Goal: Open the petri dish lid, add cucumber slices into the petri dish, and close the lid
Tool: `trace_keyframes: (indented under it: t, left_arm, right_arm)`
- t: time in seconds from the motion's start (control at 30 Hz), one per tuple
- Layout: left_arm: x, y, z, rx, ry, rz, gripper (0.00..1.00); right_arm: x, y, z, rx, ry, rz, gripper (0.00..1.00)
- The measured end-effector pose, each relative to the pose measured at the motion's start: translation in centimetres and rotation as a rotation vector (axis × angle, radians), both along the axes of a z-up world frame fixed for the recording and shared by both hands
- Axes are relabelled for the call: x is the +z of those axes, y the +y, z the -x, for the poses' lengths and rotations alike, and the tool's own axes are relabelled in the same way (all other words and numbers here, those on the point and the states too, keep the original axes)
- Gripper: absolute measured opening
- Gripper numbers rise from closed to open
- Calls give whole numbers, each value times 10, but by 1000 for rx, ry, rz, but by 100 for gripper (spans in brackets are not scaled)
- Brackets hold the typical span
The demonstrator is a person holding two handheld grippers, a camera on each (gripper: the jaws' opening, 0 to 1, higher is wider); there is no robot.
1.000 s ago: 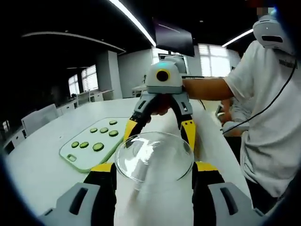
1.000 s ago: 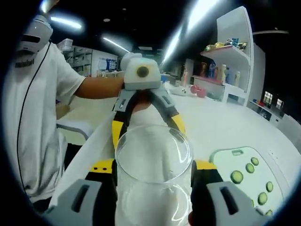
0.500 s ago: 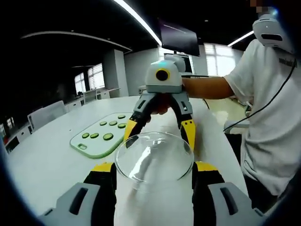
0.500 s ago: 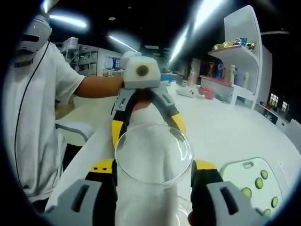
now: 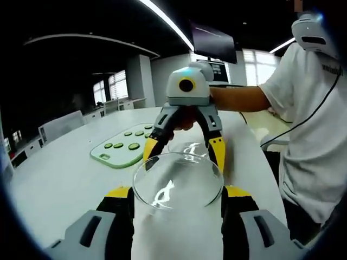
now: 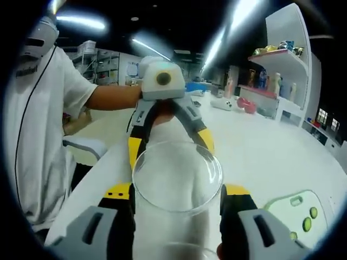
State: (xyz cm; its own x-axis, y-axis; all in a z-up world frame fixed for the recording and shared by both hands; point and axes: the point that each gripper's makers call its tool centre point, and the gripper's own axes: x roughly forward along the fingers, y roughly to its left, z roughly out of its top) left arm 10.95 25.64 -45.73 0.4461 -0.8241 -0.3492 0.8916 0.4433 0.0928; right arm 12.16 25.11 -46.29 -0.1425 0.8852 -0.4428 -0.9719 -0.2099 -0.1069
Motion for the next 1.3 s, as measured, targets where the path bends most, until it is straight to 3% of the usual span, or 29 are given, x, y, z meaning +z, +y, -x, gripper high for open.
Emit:
trace_keyframes:
  t: [0.5,1.3]
  left_arm:
    - [-4,7,-2,17,5,2,65]
    - [-23,10,-4,19,42,-12,65]
  right_arm:
    - [-3,7,0,16,0,13,62]
    - [-20,9,-2,17,15,58,62]
